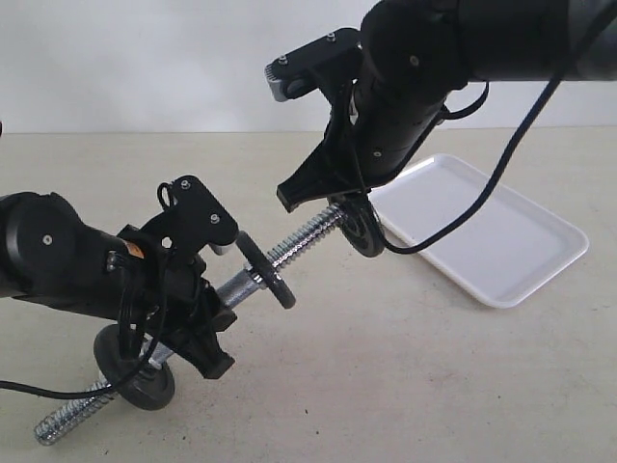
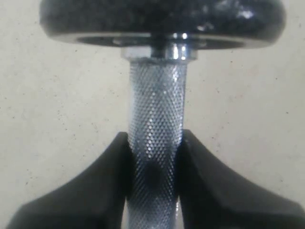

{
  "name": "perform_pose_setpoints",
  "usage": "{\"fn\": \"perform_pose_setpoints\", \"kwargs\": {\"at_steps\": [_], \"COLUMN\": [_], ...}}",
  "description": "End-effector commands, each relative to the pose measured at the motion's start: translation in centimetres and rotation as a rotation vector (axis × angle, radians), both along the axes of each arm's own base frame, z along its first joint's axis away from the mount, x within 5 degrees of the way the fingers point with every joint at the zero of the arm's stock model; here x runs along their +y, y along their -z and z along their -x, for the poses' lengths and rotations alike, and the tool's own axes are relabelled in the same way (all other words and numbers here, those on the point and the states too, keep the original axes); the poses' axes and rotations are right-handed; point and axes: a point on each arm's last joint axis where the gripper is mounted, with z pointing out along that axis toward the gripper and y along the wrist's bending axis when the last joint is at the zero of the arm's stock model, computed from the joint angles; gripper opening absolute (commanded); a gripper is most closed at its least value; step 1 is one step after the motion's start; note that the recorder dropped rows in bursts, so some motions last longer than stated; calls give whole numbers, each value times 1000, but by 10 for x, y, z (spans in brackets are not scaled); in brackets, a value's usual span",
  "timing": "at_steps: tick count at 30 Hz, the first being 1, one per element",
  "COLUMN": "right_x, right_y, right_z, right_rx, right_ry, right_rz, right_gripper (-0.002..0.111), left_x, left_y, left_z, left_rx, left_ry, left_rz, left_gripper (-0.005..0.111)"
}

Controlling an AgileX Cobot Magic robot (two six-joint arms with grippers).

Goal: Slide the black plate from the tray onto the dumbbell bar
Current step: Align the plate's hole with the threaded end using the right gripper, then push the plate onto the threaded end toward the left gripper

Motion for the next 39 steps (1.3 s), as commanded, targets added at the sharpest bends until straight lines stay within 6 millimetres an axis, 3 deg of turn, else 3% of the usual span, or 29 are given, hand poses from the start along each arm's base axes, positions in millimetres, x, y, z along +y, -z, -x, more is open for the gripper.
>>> {"fn": "perform_pose_setpoints", "kwargs": {"at_steps": [1, 6, 10, 18, 39], "right_x": [8, 9, 14, 15, 64], "right_y": [-13, -15, -28, -26, -28], "right_z": [1, 0, -1, 2, 46], "right_rx": [-57, -66, -66, -31, -36], "right_ry": [-26, -29, -38, -39, -192], "right_rz": [-81, -88, -132, -115, -154], "right_gripper": [0, 0, 0, 0, 0], "left_x": [-1, -1, -1, -1, -5], "left_y": [-38, -38, -38, -38, -48], "left_z": [-25, -25, -25, -25, -31], "left_rx": [-331, -330, -328, -332, -357], "left_ry": [-135, -133, -132, -133, -143], "left_rz": [110, 109, 108, 109, 137], "left_gripper": [4, 4, 4, 4, 4]}}
